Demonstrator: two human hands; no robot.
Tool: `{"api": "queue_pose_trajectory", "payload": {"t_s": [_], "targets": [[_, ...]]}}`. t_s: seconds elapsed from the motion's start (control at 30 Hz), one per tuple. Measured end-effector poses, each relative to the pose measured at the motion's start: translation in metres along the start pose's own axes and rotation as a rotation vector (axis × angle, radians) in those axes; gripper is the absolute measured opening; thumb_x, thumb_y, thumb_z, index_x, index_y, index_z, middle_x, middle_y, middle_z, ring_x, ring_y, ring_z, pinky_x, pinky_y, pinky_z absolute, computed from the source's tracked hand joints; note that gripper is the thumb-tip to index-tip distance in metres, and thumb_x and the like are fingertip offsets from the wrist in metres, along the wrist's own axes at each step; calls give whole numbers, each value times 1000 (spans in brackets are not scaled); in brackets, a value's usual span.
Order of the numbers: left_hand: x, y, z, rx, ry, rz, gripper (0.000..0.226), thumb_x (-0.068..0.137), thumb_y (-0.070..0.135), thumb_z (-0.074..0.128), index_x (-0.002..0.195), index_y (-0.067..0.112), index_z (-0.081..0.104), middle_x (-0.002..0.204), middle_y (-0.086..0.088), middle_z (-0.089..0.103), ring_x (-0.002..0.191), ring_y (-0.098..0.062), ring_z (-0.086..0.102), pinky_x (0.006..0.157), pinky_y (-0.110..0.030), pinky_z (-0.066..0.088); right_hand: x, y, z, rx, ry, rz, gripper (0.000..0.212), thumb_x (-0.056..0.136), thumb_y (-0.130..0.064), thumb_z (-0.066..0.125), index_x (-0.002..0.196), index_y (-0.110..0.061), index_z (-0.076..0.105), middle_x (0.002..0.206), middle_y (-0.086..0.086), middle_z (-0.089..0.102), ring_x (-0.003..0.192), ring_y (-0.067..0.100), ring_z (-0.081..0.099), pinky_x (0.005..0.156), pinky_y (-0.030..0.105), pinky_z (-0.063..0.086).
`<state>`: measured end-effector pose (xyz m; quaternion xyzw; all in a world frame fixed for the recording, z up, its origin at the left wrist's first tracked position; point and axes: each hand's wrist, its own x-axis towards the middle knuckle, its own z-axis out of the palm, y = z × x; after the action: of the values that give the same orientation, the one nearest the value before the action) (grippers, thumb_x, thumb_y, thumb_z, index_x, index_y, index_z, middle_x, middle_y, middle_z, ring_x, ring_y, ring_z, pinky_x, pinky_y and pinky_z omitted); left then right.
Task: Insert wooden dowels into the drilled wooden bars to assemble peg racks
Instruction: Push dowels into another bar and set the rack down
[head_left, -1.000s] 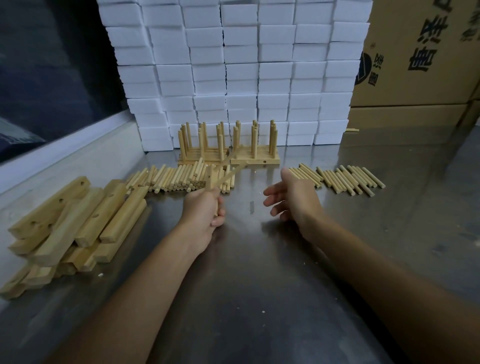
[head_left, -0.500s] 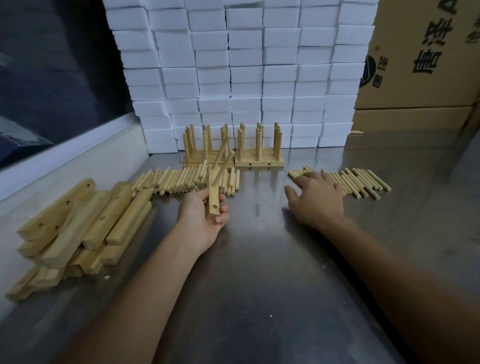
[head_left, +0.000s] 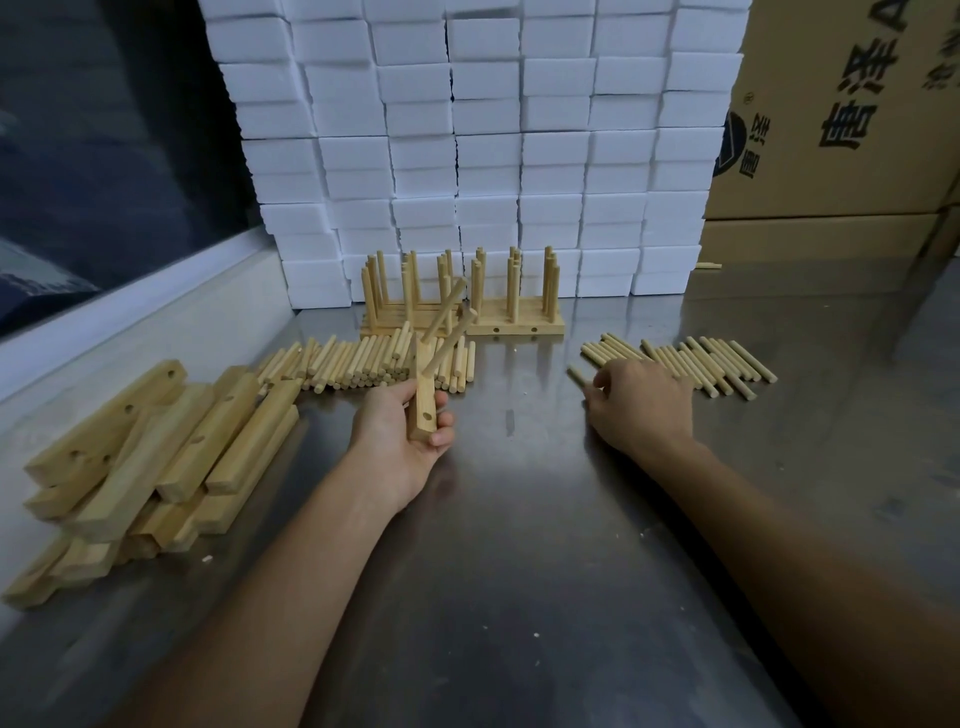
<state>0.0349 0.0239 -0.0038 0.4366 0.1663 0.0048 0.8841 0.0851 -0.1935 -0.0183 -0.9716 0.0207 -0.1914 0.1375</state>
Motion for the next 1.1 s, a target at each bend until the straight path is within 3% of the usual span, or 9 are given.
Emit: {"api": "queue_pose_trajectory", "payload": {"t_s": [0.1,0.23,0.3,0.43,0.5,0.6,0.77,0.93,1.1], "targets": [[-1,1,-2,-17,-24,10,15,96,8,40,101,2,53,74,-11,53,50,-17,46,35,-22,32,0,-4,1,59,-86,-41,17,95,-22,61,107,-12,65,108,9,64,96,26,58,86,40,49],[-2,0,-1,-16,-37,29,17,96,5,40,106,1,52,81,-12,57,51,-16,46,35,-21,30,-2,-9,2,199,-100,-79,14,95,-12,58,109,-11,58,108,5,49,90,21,46,73,30,37],[-2,-1,-1,-1,-33,33,17,98,7,41,108,1,54,85,-13,62,52,-16,48,35,-20,29,-5,-11,2,338,-91,-85,18,94,-6,56,110,-14,52,105,4,53,86,18,48,64,26,36],[-2,-1,-1,3,-37,47,19,102,11,41,114,5,55,92,-14,68,54,-16,54,34,-20,30,-11,-15,-1,603,-46,-117,48,100,-7,46,145,-16,35,97,4,60,81,16,58,63,22,43],[-2,-1,-1,-1,-39,59,19,103,11,43,116,5,55,93,-14,69,55,-16,56,35,-19,32,-13,-16,-3,671,-18,-131,51,102,-8,41,150,-22,29,91,3,59,77,16,59,60,20,44],[-3,0,0,-19,-66,65,20,103,9,43,118,4,55,93,-15,68,54,-17,57,37,-20,37,-15,-19,-2,693,28,-203,44,102,-10,37,143,-27,39,79,-4,54,66,7,52,56,22,38],[-5,1,1,-80,-178,38,21,103,7,42,115,-1,57,80,-16,70,55,-18,62,49,-25,52,-19,-26,-1,641,114,-281,24,105,-42,38,114,-26,53,66,-5,53,60,10,50,58,36,43],[-8,0,4,-83,-228,35,24,102,16,49,117,1,59,80,-12,67,57,-15,61,49,-22,51,-27,-33,-2,650,148,-379,19,103,-30,48,112,-20,63,58,-4,54,53,13,48,54,36,42],[-8,-4,6,-46,-182,26,23,102,27,50,106,6,57,68,-5,57,45,-10,48,35,-17,35,-37,-42,-4,666,176,-452,18,96,-21,63,106,-12,75,61,0,63,50,8,49,53,23,40]]}}
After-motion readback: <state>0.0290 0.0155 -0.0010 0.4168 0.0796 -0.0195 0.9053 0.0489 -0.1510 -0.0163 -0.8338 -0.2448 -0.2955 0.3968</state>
